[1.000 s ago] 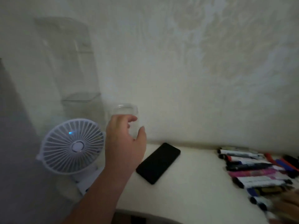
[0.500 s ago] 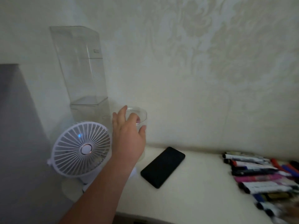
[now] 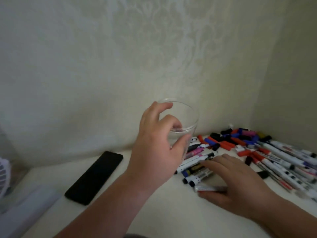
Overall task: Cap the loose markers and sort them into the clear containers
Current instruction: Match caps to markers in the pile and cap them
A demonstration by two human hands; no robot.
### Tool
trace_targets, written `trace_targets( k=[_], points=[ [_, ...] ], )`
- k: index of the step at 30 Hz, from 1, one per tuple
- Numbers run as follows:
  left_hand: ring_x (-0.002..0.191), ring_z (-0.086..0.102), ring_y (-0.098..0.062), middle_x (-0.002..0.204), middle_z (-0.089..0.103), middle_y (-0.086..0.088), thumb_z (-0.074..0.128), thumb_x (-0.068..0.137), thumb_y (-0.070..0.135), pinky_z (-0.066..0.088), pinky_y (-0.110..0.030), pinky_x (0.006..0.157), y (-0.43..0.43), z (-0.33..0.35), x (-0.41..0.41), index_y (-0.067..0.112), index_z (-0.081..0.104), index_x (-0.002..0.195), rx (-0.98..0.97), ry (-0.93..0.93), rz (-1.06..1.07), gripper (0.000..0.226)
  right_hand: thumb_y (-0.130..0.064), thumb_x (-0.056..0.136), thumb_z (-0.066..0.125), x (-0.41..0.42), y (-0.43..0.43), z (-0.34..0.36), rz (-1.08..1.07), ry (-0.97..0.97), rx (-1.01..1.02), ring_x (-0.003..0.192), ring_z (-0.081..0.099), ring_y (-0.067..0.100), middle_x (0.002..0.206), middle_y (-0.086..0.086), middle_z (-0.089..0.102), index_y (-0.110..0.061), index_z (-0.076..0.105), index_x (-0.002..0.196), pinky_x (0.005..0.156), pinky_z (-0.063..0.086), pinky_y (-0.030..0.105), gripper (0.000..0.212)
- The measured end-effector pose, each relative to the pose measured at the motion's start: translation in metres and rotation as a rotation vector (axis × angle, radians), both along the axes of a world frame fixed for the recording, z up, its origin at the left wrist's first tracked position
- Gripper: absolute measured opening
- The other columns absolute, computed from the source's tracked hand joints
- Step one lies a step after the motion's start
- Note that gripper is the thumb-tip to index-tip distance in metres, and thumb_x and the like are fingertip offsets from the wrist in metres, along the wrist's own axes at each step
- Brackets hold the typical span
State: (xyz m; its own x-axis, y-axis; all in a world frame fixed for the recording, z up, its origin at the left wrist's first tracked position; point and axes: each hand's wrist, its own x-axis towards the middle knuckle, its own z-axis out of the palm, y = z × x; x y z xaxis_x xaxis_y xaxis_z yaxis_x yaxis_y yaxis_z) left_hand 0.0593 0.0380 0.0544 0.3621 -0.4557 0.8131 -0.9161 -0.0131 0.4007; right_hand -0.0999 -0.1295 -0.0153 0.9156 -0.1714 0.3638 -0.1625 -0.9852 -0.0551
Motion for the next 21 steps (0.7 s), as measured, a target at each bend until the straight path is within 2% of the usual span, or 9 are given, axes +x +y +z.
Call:
trace_targets(
  k=[4, 6, 9, 10, 12, 14, 18, 20, 21],
  points=[
    [0.134, 0.049, -0.016, 0.136, 0.052, 0.002, 0.08, 0.081, 0.026, 0.043, -0.033, 0.109, -0.036, -0.003, -0.02, 0.018, 0.063, 0.086, -0.034, 0.044, -0.109, 0.02, -0.081, 0.069, 0.065, -0.011, -0.009, 0.01, -0.042, -0.048, 0.101, 0.101, 0.055, 0.005, 0.112, -0.019, 0.059, -0.038, 0.051, 0.132, 0.081, 0.048, 0.026, 0.077],
    [0.13, 0.051, -0.017, 0.134, 0.054, -0.002, 0.081, 0.079, 0.025, 0.044, -0.034, 0.106, -0.05, -0.002, -0.026, 0.016, 0.063, 0.086, -0.057, 0.024, -0.119, 0.02, -0.081, 0.069, 0.065, -0.016, -0.017, 0.014, -0.044, 0.014, 0.146, 0.1, 0.052, 0.002, 0.11, -0.021, 0.058, -0.041, 0.053, 0.127, 0.084, 0.047, 0.025, 0.072],
    [0.122, 0.055, -0.011, 0.13, 0.056, -0.007, 0.083, 0.079, 0.019, 0.041, -0.02, 0.103, -0.068, 0.002, -0.029, 0.012, 0.063, 0.087, -0.135, -0.024, -0.099, 0.023, -0.075, 0.074, 0.064, -0.024, -0.029, 0.016, -0.05, 0.199, 0.149, 0.089, 0.051, 0.003, 0.099, -0.017, 0.057, -0.036, 0.059, 0.109, 0.079, 0.05, 0.028, 0.053],
    [0.122, 0.055, -0.011, 0.13, 0.056, -0.008, 0.084, 0.079, 0.018, 0.042, -0.021, 0.103, -0.072, 0.004, -0.03, 0.012, 0.062, 0.088, -0.168, -0.024, -0.086, 0.024, -0.07, 0.078, 0.065, -0.026, -0.033, 0.015, -0.031, 0.237, 0.145, 0.086, 0.052, 0.005, 0.094, -0.015, 0.058, -0.032, 0.062, 0.103, 0.077, 0.05, 0.03, 0.045],
    [0.126, 0.054, -0.018, 0.13, 0.054, -0.01, 0.085, 0.079, 0.015, 0.049, -0.038, 0.103, -0.077, 0.007, -0.031, 0.012, 0.06, 0.093, -0.25, -0.012, -0.122, 0.028, -0.059, 0.086, 0.064, -0.027, -0.038, 0.013, 0.022, 0.238, 0.147, 0.083, 0.052, 0.008, 0.087, -0.011, 0.057, -0.027, 0.067, 0.093, 0.074, 0.05, 0.032, 0.033],
    [0.129, 0.051, -0.025, 0.132, 0.051, -0.012, 0.084, 0.08, 0.016, 0.052, -0.045, 0.099, -0.077, 0.008, -0.028, 0.011, 0.057, 0.102, -0.33, 0.072, -0.256, 0.035, -0.052, 0.091, 0.061, -0.026, -0.042, 0.008, 0.045, 0.225, 0.15, 0.087, 0.053, 0.009, 0.091, -0.011, 0.058, -0.028, 0.071, 0.098, 0.074, 0.051, 0.034, 0.026],
    [0.13, 0.052, -0.026, 0.136, 0.054, -0.003, 0.086, 0.077, 0.036, 0.053, -0.037, 0.1, -0.075, -0.002, -0.012, 0.005, 0.049, 0.13, -0.344, 0.362, -0.518, 0.072, -0.048, 0.097, 0.049, -0.02, -0.043, 0.002, -0.004, 0.214, 0.164, 0.103, 0.059, 0.017, 0.118, -0.004, 0.061, -0.032, 0.065, 0.119, 0.086, 0.054, 0.036, 0.032],
    [0.132, 0.05, -0.033, 0.141, 0.053, -0.006, 0.088, 0.072, 0.042, 0.051, -0.043, 0.103, -0.072, -0.017, -0.012, 0.009, 0.051, 0.129, -0.328, 0.499, -0.618, 0.076, -0.048, 0.099, 0.04, -0.02, -0.049, 0.0, -0.039, 0.237, 0.216, 0.11, 0.058, 0.017, 0.129, -0.003, 0.056, -0.033, 0.054, 0.132, 0.096, 0.051, 0.035, 0.039],
    [0.135, 0.046, -0.041, 0.146, 0.049, -0.011, 0.089, 0.069, 0.046, 0.05, -0.048, 0.104, -0.071, -0.026, -0.008, 0.014, 0.052, 0.127, -0.322, 0.575, -0.669, 0.075, -0.045, 0.099, 0.042, -0.022, -0.053, 0.0, -0.048, 0.239, 0.243, 0.108, 0.059, 0.014, 0.127, -0.006, 0.055, -0.034, 0.053, 0.132, 0.096, 0.052, 0.033, 0.036]
  ],
)
